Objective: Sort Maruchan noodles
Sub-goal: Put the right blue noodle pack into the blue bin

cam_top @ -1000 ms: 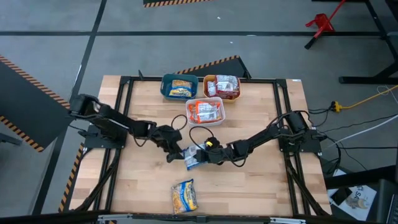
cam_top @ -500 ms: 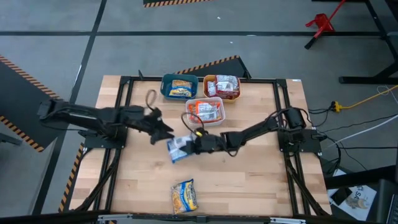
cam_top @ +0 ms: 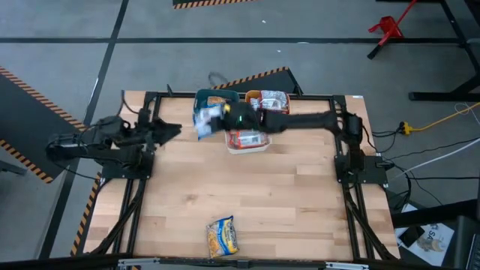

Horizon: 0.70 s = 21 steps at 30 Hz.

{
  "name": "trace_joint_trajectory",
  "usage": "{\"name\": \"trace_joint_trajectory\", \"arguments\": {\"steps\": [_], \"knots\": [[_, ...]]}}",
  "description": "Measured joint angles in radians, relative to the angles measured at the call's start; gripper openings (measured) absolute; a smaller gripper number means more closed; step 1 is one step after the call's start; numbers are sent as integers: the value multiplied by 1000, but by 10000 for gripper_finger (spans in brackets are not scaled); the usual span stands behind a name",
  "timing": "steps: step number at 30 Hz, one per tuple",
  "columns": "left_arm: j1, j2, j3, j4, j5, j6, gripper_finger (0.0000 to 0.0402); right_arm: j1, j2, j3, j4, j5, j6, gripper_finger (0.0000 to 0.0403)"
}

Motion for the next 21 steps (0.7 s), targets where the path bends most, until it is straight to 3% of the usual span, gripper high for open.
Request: {"name": "trace_joint_trajectory", "arguments": {"steps": [9,21], "knots": [[0,-89,0,-107,-139,10,244,-177,21,79,-46,113,-88,109],[0,-88,0,-132,-196,38,244,-232,201,94,88,113,-11,110]]}}
